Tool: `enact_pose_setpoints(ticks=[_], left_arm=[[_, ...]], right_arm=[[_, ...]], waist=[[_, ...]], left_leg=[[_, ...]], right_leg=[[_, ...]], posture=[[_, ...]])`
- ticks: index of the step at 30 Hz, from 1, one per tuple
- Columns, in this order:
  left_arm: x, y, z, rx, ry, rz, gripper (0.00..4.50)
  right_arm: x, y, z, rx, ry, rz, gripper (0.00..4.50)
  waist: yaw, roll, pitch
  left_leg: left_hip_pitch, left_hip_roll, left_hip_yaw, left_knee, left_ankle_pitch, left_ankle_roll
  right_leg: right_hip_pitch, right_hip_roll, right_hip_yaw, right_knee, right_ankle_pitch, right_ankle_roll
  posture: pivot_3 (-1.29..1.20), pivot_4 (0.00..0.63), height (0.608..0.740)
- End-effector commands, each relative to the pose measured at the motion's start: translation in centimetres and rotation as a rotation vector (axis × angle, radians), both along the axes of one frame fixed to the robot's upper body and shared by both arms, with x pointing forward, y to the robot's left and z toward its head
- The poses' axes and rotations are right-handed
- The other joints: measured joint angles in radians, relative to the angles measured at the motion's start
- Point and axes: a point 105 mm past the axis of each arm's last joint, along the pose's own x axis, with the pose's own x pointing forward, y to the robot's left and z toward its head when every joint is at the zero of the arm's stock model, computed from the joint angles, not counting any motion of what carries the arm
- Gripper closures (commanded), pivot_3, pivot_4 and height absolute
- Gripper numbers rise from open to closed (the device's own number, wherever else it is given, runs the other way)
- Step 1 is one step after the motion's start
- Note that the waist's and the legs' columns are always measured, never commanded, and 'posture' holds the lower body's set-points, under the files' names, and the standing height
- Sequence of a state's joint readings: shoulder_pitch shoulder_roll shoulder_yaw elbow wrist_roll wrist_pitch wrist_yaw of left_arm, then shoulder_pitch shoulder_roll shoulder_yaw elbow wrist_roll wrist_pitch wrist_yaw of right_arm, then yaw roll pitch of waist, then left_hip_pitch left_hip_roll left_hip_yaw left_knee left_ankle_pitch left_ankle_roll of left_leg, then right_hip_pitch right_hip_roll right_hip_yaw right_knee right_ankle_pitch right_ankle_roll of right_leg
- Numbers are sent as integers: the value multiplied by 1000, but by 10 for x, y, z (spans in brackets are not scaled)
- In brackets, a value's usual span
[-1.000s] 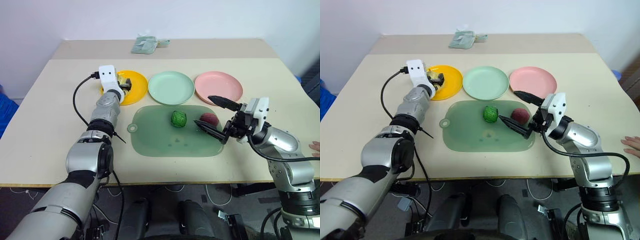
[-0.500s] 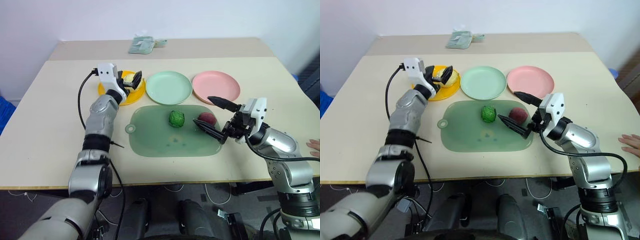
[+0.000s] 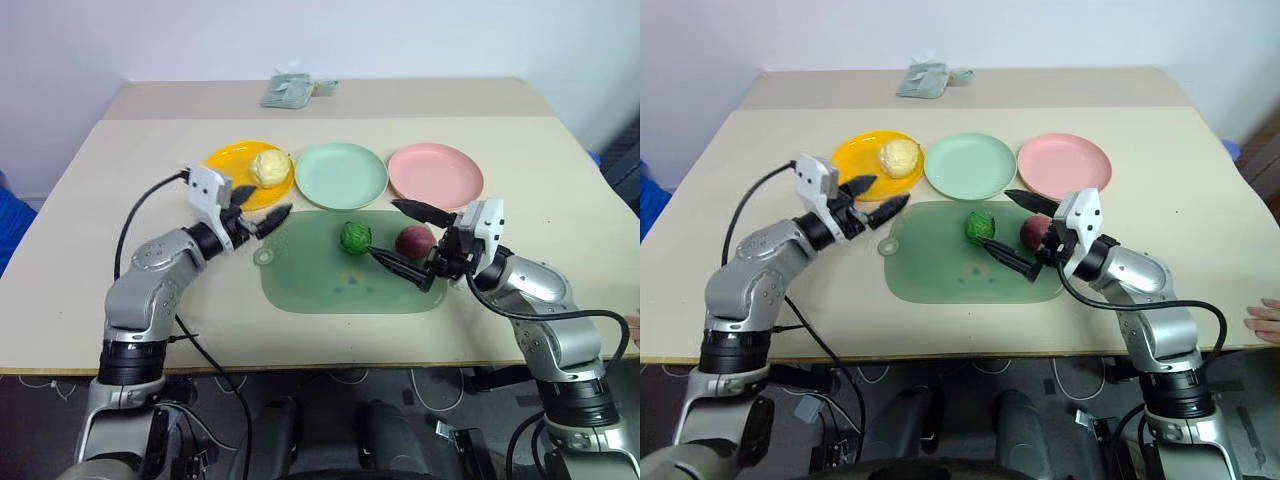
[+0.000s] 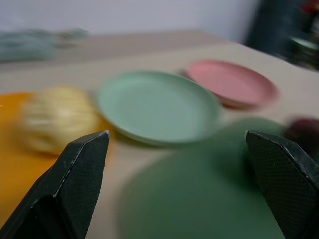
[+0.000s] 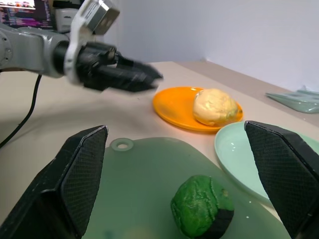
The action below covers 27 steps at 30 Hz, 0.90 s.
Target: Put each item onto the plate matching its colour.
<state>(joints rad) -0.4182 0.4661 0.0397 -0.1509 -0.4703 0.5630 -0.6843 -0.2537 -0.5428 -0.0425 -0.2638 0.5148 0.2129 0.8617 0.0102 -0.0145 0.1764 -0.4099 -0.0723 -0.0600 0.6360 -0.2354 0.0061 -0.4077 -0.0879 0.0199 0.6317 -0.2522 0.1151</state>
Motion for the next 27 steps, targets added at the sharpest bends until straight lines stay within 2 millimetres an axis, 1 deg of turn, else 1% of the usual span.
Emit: enact_pose_setpoints(ticks=[1, 3, 6, 8, 11, 13, 15, 17, 19, 25, 27], left_arm=[[-11, -15, -2, 88, -27, -168, 45], [-4, -22, -7, 127, -25, -215, 45], [13, -37, -15, 206, -16, -281, 45], [21, -49, -16, 220, -15, -331, 45], [30, -66, -18, 248, -24, -392, 45], [32, -78, -16, 249, -25, -439, 45], [34, -87, -14, 251, -28, -474, 45], [35, -89, -15, 261, -28, -499, 45], [39, -91, -13, 271, -30, -510, 45], [47, -94, -13, 301, -37, -519, 45], [48, -95, -15, 313, -37, -525, 45]], right_arm=[[0, 1, 9, 3, -34, 3, 0], [-1, 0, 10, 9, -33, -3, 0], [-9, -3, 12, 13, -33, -9, 0], [-15, -6, 10, 3, -27, -22, 0], [-25, -17, 5, -30, -5, -57, 0], [-34, -31, 2, -55, 17, -108, 0], [-45, -45, -1, -80, 44, -165, 0], [-55, -58, -4, -103, 68, -219, 0], [-72, -75, -10, -135, 112, -281, 0], [-102, -96, -18, -191, 188, -352, 0], [-108, -100, -20, -203, 197, -363, 0]], waist=[[1, 0, 0], [5, 1, 0], [12, 1, 0], [11, 1, 0], [5, 0, 0], [6, 0, 0], [5, 0, 0], [2, 0, 0], [3, 0, 0], [4, 0, 0], [4, 0, 0]], left_leg=[[0, 0, 0, 0, 0, 0], [0, 0, 0, 0, 0, 0], [0, 0, 0, 1, 0, 0], [0, -1, 0, 1, 0, 0], [0, -1, 0, 1, -1, 2], [-1, -1, 1, 1, -1, 2], [-1, -1, 1, 1, -1, 2], [-1, 0, 0, 1, -1, 2], [-1, 0, 1, 2, -1, 2], [-1, 0, 1, 4, -2, 3], [-1, 0, 0, 6, -2, 4]], right_leg=[[0, 0, 0, 0, 0, 0], [0, 0, 0, 0, 0, -1], [1, 0, -2, -1, 0, -1], [1, 0, -2, -1, 0, 0], [1, 0, -2, -2, 0, 0], [1, 0, -2, -2, 0, 0], [1, 0, -2, -2, 0, 0], [1, 0, -2, -2, 0, 0], [1, 0, -2, -1, 0, 0], [3, 0, -2, -1, 0, 0], [4, 1, -3, -1, 0, 1]], posture=[[0, 150, 740], [0, 150, 740], [0, 150, 740], [0, 150, 740], [0, 150, 740], [0, 150, 740], [0, 150, 740], [0, 150, 740], [0, 150, 740], [0, 150, 740], [0, 150, 740]])
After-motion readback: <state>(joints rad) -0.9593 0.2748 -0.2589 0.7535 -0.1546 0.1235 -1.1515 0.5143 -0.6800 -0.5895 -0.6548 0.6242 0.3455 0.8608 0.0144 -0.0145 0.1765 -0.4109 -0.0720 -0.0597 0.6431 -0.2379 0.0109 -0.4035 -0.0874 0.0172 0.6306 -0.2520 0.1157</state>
